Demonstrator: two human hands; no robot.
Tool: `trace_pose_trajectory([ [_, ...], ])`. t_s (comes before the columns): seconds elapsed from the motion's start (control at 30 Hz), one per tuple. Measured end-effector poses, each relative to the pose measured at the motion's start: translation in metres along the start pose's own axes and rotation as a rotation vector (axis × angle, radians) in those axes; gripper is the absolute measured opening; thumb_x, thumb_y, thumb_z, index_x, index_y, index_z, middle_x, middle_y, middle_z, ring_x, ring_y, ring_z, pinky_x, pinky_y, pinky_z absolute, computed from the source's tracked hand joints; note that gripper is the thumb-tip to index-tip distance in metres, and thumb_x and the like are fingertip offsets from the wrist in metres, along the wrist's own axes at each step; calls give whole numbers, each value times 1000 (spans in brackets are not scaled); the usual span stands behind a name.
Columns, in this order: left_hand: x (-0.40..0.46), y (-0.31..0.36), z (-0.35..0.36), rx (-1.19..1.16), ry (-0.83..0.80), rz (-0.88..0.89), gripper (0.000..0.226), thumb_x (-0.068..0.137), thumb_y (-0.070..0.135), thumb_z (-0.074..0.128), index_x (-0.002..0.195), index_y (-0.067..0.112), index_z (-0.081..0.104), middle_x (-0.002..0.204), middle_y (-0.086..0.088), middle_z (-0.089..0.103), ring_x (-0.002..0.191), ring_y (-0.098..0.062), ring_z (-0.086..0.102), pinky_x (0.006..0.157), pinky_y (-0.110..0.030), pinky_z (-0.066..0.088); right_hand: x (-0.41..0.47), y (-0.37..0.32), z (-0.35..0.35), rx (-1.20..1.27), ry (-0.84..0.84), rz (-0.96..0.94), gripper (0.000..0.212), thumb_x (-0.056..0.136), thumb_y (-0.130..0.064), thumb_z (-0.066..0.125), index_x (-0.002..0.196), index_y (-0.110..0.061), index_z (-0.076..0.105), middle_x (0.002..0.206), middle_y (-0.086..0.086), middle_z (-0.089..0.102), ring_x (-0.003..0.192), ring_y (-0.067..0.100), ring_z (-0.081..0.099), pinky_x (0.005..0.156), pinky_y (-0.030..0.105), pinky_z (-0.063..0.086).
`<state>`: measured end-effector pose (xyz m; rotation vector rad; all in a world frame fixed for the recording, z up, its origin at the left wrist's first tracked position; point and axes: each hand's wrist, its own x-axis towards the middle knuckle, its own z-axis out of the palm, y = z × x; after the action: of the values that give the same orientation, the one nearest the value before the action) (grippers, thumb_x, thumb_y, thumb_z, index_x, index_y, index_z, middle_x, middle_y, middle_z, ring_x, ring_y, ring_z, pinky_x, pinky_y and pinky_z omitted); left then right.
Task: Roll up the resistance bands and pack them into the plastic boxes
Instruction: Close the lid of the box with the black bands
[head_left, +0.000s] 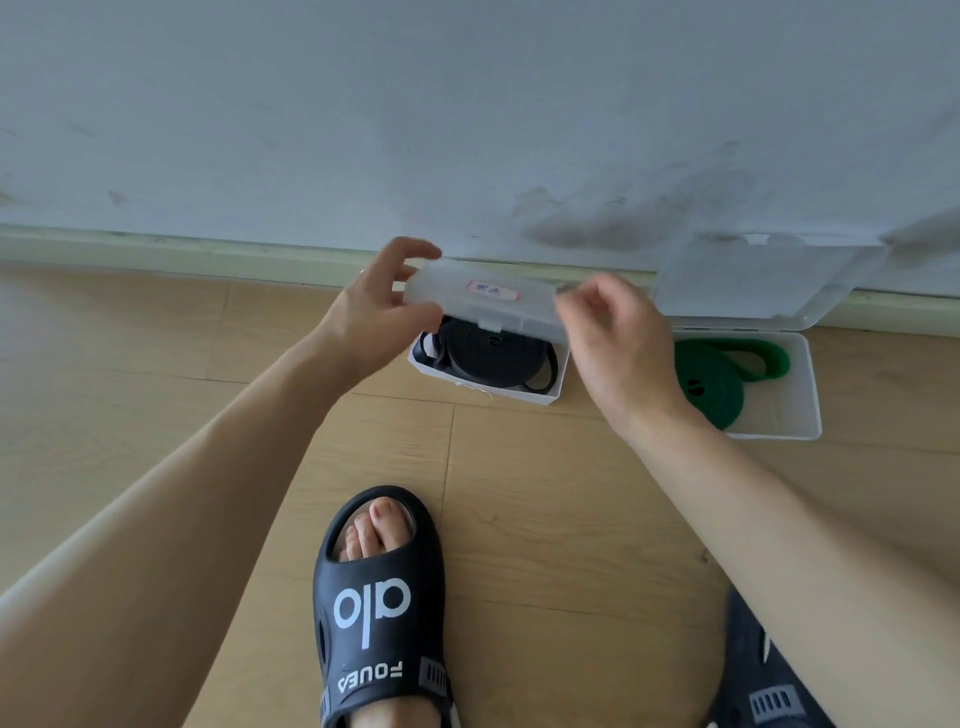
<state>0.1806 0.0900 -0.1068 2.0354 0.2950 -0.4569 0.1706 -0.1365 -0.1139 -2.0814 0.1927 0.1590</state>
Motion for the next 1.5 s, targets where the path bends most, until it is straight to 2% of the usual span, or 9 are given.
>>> trace_pose_trajectory([
  [0.13, -9, -25, -4, 338, -45, 111, 56, 75, 13, 75, 123, 33, 53, 131, 11, 55, 124, -8, 52, 102, -40, 49, -11, 30, 6, -279, -149, -169, 17, 85, -21, 77, 90, -13, 62, 111, 0, 56, 110, 20, 52, 86, 23, 32],
  [0.23, -15, -38, 7, 526, -115, 206, 73, 74, 20, 84, 132, 26, 38, 136, 6, 44, 107, -19, 56, 86, -36, 49, -14, 38, 6, -401, -279, -186, 58, 80, -25, 83, 132, -16, 58, 153, 6, 37, 141, 28, 37, 107, 30, 35],
  [0.33, -12, -46, 27, 753, -34, 270, 73, 81, 30, 85, 131, 15, 34, 135, -7, 43, 74, -29, 59, 64, -38, 51, -6, 37, 4, -542, -411, -141, 101, 80, -35, 87, 161, -28, 27, 171, 5, 1, 157, 24, 10, 122, 40, 26],
  [0.5, -7, -55, 28, 884, 78, 346, 60, 87, 36, 77, 121, 13, 34, 118, -14, 55, 58, -37, 60, 51, -48, 57, 3, 35, 13, -723, -441, -178, 107, 86, -29, 83, 164, -31, 11, 171, 11, -7, 158, 30, 8, 122, 44, 32],
  [0.73, -13, -61, 22, 824, 118, 468, 58, 92, 49, 56, 137, 16, 41, 110, -12, 61, 60, -35, 62, 47, -46, 55, 16, 28, -6, -675, -485, -183, 99, 81, -38, 86, 162, -32, 29, 166, 7, 17, 141, 33, 43, 109, 33, 40],
  [0.97, -20, -38, 20, 675, 127, 407, 48, 91, 55, 62, 124, 20, 59, 110, 0, 65, 74, -22, 63, 61, -42, 57, 36, 18, -38, -632, -719, -26, 90, 82, -50, 82, 157, -48, 32, 170, -9, 20, 152, 18, 31, 119, 33, 31],
  [1.13, -6, -22, 23, 704, 68, 405, 41, 96, 52, 59, 120, 20, 52, 139, 2, 46, 99, -21, 58, 68, -36, 45, 44, 18, -36, -559, -627, -94, 71, 91, -39, 75, 153, -44, 41, 169, -12, 25, 153, 16, 29, 121, 30, 24],
  [1.3, -1, -24, 27, 494, -49, 332, 36, 95, 49, 62, 124, 30, 51, 103, 10, 59, 75, -11, 55, 65, -27, 41, 36, 27, -28, -478, -573, -142, 66, 92, -37, 74, 152, -33, 48, 164, -9, 34, 147, 12, 37, 116, 26, 30],
  [1.5, 9, -19, 27, 482, 5, 414, 34, 99, 39, 62, 129, 24, 65, 117, 4, 69, 89, -18, 62, 80, -30, 48, 34, 26, -16, -265, -380, -79, 53, 86, -33, 82, 136, -28, 63, 132, -9, 54, 118, 10, 51, 91, 23, 37],
])
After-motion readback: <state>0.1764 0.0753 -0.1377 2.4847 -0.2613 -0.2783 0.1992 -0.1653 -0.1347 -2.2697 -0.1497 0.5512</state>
